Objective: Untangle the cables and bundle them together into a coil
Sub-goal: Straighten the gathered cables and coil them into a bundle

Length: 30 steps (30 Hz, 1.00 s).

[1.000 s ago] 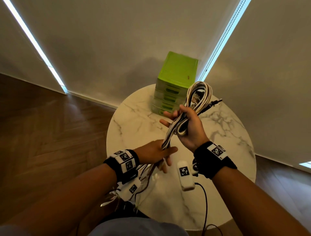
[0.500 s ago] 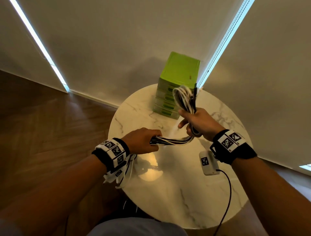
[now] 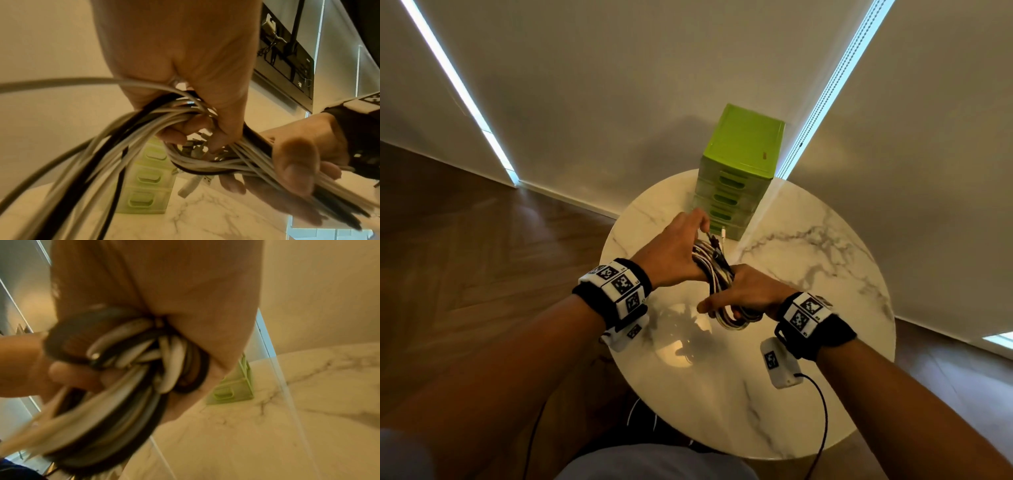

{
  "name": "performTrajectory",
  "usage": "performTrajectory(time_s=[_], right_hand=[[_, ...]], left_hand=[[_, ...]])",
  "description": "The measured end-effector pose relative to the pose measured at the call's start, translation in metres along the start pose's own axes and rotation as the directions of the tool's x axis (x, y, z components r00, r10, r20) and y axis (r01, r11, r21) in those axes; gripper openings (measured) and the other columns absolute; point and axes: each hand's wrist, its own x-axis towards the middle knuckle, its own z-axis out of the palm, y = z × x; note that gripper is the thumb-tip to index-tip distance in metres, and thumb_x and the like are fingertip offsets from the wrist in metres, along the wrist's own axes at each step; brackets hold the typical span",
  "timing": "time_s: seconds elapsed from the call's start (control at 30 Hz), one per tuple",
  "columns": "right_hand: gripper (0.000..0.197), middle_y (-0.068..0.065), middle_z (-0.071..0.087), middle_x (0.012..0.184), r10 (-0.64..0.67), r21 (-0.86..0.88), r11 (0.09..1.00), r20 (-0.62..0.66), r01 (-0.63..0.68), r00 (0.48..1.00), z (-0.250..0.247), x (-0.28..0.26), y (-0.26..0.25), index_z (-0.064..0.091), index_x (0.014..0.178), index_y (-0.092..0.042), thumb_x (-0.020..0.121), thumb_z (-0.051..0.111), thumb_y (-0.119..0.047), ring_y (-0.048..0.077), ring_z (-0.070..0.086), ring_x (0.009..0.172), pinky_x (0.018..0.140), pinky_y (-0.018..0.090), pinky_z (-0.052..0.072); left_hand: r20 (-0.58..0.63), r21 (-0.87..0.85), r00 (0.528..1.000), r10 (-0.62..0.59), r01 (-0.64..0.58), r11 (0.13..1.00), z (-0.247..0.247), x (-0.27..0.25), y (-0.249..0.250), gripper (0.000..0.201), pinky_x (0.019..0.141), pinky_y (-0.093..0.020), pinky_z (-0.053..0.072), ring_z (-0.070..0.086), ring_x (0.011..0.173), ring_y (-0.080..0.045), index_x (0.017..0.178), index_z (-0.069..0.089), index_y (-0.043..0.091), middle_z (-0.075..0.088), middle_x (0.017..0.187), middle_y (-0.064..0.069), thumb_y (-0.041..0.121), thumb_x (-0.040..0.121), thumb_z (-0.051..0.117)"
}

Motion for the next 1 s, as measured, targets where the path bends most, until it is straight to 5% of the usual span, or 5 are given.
performTrajectory(time_s=[0.17,0.37,0.57,0.73,1.0], right_hand=[[0.011,0.015,0.075,0.078,0.034,0.224,0.974,-0.090,-0.013,0.995,0.010,-0.004,0.003,0.070,0.084,0.000,0.080,0.070,-0.010,0.021,0.062,0.059,0.061,0.029,0.050],[0.008,0.016,0.072,0.072,0.030,0.339,0.940,-0.143,0.021,0.989,0.000,-0.013,0.000,0.068,0.075,-0.004,0.080,0.062,-0.007,0.028,0.052,0.059,0.056,0.029,0.045],[0.007,0.022,0.068,0.081,-0.011,0.328,0.944,-0.088,0.040,0.996,-0.020,-0.022,-0.002,0.072,0.064,-0.015,0.070,0.073,-0.012,0.025,0.057,0.070,0.066,0.032,0.046],[0.003,0.017,0.067,0.076,-0.070,0.455,0.887,-0.034,0.078,0.997,-0.017,-0.028,-0.004,0.064,0.089,-0.004,0.092,0.066,-0.004,0.031,0.067,0.071,0.067,0.035,0.058],[0.020,-0.023,0.073,0.079,-0.253,0.064,0.960,-0.211,0.272,0.944,-0.003,-0.018,-0.008,0.066,0.099,-0.040,0.084,0.079,-0.038,-0.006,0.068,0.076,0.080,0.023,0.053]], left_hand=[[-0.102,0.052,0.994,-0.025,0.030,0.998,0.006,-0.008,-0.005,0.080,0.077,-0.043,0.057,0.060,0.090,-0.024,0.124,0.036,0.030,0.038,0.118,0.002,0.034,0.066,0.090],[-0.127,0.056,0.992,0.023,-0.015,0.998,0.016,-0.023,-0.017,0.079,0.079,-0.030,0.055,0.062,0.086,-0.022,0.143,0.030,0.019,0.026,0.140,-0.002,0.021,0.079,0.077],[-0.025,0.204,0.998,-0.066,0.069,0.976,0.014,-0.023,-0.021,0.012,0.076,-0.040,0.042,0.054,0.093,-0.028,0.101,0.058,0.019,0.063,0.094,-0.006,0.029,0.096,0.059],[0.022,-0.161,0.955,-0.296,0.295,0.942,0.013,-0.016,-0.007,0.021,0.091,-0.039,0.044,0.059,0.083,-0.018,0.080,0.055,0.025,0.066,0.080,0.005,0.026,0.100,0.048],[0.077,-0.814,0.873,-0.483,0.334,0.475,0.007,0.003,0.020,0.025,0.075,-0.029,0.055,0.067,0.091,-0.023,0.116,0.060,-0.002,0.069,0.107,-0.014,0.008,0.094,0.055]])
